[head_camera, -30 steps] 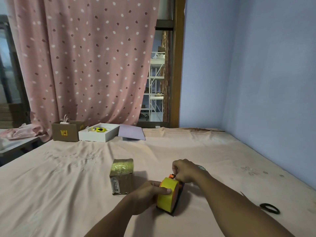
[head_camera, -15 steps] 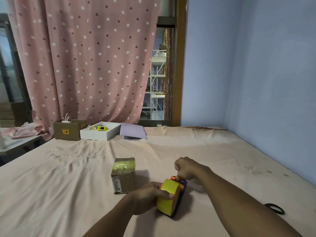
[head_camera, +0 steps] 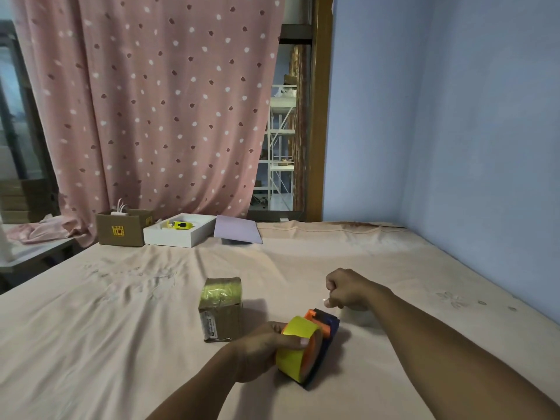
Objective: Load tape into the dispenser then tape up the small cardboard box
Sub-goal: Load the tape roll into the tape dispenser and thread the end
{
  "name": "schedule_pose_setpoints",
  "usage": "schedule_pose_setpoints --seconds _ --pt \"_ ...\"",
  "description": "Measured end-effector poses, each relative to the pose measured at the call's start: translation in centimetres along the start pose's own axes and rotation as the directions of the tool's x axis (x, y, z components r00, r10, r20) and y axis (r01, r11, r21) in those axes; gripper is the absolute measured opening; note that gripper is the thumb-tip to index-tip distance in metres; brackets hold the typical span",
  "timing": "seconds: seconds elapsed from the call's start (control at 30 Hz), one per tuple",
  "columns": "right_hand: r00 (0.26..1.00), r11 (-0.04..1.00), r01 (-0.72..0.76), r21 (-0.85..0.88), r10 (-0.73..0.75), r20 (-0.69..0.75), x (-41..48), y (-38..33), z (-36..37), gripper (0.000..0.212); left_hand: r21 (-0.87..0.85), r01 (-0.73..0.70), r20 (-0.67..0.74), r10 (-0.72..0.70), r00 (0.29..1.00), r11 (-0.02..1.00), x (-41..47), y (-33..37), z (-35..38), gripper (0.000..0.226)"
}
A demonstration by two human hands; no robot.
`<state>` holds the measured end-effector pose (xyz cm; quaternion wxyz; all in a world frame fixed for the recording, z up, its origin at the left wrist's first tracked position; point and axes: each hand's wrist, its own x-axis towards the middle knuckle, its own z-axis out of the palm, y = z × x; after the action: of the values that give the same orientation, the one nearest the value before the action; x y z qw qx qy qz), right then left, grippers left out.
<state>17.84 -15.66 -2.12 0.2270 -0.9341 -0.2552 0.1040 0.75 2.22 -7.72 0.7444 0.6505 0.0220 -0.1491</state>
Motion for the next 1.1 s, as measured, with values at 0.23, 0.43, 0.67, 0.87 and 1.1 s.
schedule_pose_setpoints --seconds 0.23,0.43,0.67,0.87,1.1 --pt "0.958 0.797 -0.272 0.539 0.172 0.229 -0.8 1.2 -0.3 0.031 -0.187 -0.123 -0.006 0.124 0.992 0.975 -0.1 -0.2 -0.3 0.037" --pt "0.936 0.387 -0.336 0.858 0.033 0.351 -0.7 3.8 -0.7 0.022 -0.119 -0.159 0.084 0.169 0.982 0.980 -0.8 2.5 -0.3 0.030" --pt "0.957 0.086 -0.289 0.953 0.065 0.284 -1.6 3.3 0.0 0.021 -0.068 -0.180 0.084 0.186 0.979 0.981 -0.1 3.1 0.7 0.029" --pt "0.967 -0.190 -0.148 0.971 0.179 0.182 -1.8 4.4 -0.1 0.021 -0.116 -0.234 0.073 0.244 0.967 0.965 -0.1 3.8 0.7 0.030" --pt "0.942 0.012 -0.147 0.989 -0.304 0.144 -4.2 3.2 1.1 0.071 -0.178 -0.325 0.033 0.336 0.941 0.929 -0.7 5.3 0.6 0.052"
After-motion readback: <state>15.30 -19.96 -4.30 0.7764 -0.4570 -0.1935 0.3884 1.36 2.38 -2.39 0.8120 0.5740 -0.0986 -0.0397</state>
